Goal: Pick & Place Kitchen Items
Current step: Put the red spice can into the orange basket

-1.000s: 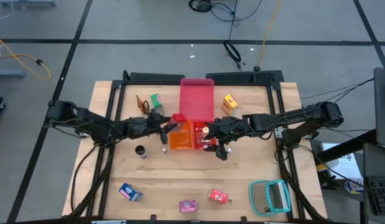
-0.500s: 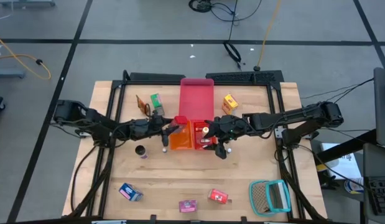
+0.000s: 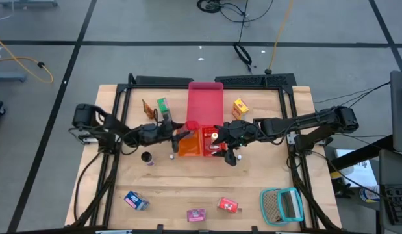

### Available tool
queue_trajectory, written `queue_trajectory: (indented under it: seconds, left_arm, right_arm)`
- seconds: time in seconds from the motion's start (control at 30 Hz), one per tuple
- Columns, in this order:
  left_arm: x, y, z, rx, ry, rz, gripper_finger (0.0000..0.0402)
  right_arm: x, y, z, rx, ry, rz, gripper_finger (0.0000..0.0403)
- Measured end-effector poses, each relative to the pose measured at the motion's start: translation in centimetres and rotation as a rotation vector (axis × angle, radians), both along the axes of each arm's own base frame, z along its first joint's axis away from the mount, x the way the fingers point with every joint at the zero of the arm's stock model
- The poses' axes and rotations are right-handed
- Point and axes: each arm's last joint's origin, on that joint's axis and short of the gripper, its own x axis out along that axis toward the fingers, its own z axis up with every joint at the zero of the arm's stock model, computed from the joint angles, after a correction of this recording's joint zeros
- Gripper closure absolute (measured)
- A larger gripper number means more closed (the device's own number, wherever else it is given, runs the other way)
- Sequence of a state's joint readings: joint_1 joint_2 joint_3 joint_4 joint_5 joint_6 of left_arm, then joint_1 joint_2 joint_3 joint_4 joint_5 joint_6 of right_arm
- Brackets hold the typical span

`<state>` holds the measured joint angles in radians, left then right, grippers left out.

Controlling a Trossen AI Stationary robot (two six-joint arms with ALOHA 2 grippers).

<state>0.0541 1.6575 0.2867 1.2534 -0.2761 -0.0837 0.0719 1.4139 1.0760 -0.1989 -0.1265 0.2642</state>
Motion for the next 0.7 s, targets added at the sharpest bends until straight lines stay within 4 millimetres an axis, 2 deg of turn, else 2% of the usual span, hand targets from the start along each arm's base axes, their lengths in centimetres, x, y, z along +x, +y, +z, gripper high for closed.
queue_trajectory:
  seconds: [0.27,0.5,0.7]
  left_arm:
    - [1.1,0.9,-0.6,0.018,0.031,0.010,0.0210]
    - [2.8,1.1,-0.6,0.020,0.045,-0.056,0.0218]
    - [2.8,1.1,-1.1,0.035,0.104,-0.060,0.0218]
  right_arm:
    - [0.0,0.0,0.0,-0.004,0.000,0.004,0.0149]
    - [0.0,0.0,0.0,-0.006,-0.001,0.005,0.0149]
    - [0.0,0.0,0.0,-0.006,0.001,0.005,0.0149]
